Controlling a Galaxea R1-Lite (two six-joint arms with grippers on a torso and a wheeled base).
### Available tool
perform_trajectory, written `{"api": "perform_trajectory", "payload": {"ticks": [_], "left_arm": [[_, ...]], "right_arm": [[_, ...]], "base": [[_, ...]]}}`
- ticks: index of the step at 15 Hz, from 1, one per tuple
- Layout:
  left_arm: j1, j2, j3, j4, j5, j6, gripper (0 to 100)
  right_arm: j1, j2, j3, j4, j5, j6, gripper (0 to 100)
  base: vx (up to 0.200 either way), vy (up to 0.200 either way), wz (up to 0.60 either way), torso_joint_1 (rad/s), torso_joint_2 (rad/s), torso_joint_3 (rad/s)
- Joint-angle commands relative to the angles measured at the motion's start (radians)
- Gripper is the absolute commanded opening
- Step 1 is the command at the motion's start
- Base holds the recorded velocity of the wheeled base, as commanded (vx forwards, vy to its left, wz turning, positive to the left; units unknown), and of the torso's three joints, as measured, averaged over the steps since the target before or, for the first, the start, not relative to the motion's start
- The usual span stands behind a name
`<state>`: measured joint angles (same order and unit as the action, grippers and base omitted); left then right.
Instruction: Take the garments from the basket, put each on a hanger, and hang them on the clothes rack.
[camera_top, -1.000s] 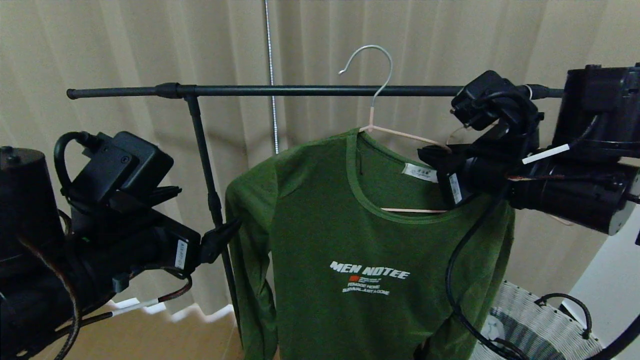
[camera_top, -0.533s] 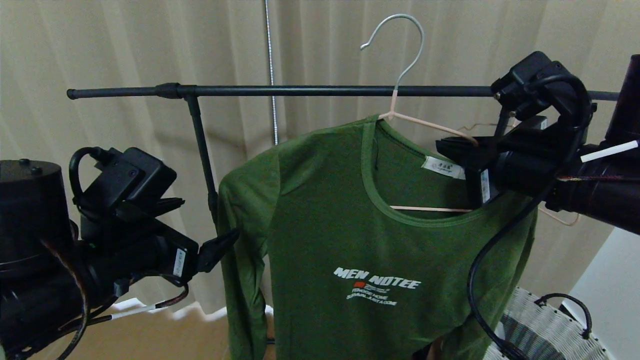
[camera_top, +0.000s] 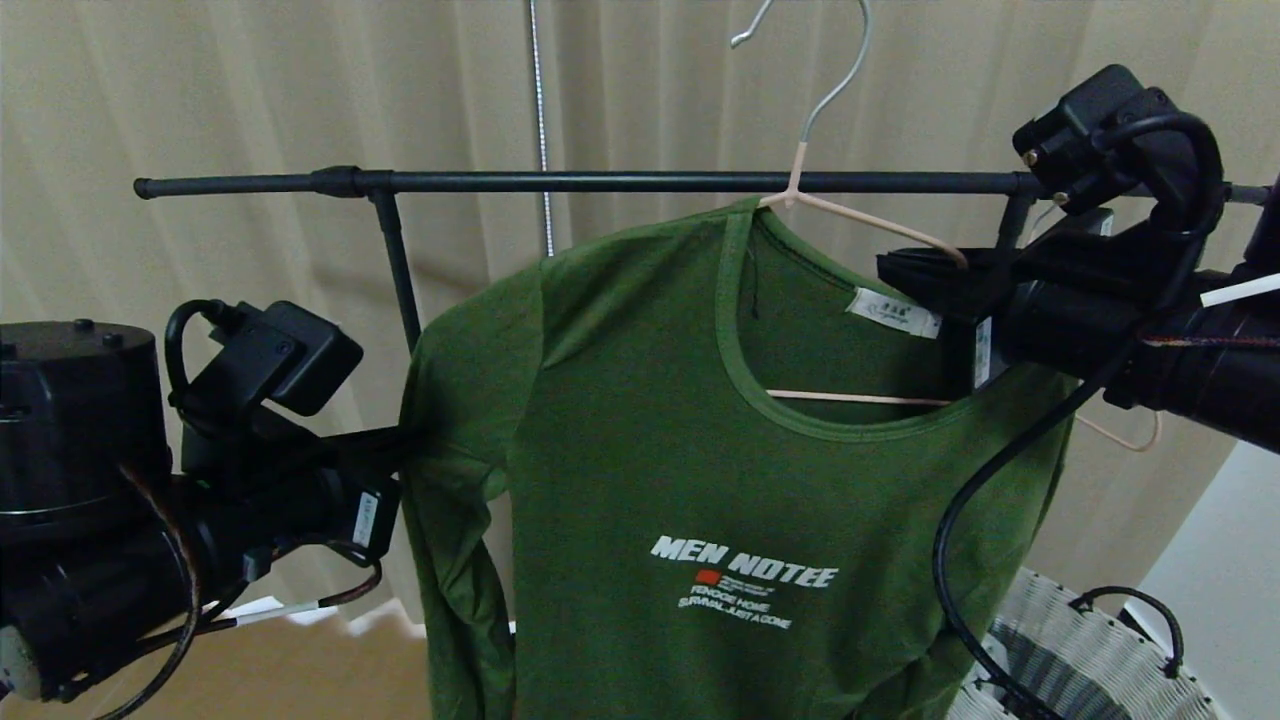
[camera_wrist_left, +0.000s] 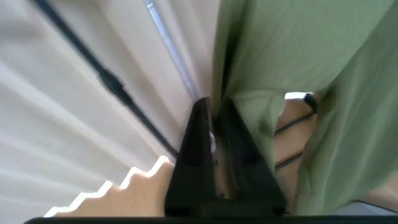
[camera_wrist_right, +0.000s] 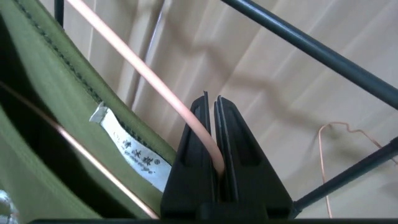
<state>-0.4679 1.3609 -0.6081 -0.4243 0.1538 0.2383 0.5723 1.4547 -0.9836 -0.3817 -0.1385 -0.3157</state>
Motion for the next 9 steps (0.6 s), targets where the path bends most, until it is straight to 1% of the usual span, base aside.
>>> {"api": "perform_trajectory", "payload": {"ticks": [1, 2, 5, 7, 9], "left_arm": [[0.063, 0.007, 0.016, -0.001, 0.001, 0.006, 0], [0.1, 0.003, 0.028, -0.001, 0.001, 0.009, 0], [0.163, -0.012, 0.047, -0.001, 0.001, 0.009, 0], [0.183, -0.014, 0.05, -0.001, 0.001, 0.01, 0], [0.184, -0.022, 0.051, 0.001, -0.002, 0.006, 0]], "right_arm": [[-0.003, 0.003, 0.002, 0.0, -0.006, -0.002, 0], [-0.008, 0.001, 0.006, 0.0, -0.009, -0.002, 0], [-0.009, -0.005, 0.006, 0.001, -0.01, -0.003, 0], [-0.011, -0.007, 0.006, 0.003, -0.012, -0.003, 0], [-0.014, -0.007, 0.008, 0.006, -0.012, -0.003, 0]], "base": [[0.0, 0.0, 0.0, 0.0, 0.0, 0.0], [0.0, 0.0, 0.0, 0.0, 0.0, 0.0], [0.0, 0.0, 0.0, 0.0, 0.0, 0.0], [0.0, 0.0, 0.0, 0.0, 0.0, 0.0], [0.0, 0.0, 0.0, 0.0, 0.0, 0.0]]}}
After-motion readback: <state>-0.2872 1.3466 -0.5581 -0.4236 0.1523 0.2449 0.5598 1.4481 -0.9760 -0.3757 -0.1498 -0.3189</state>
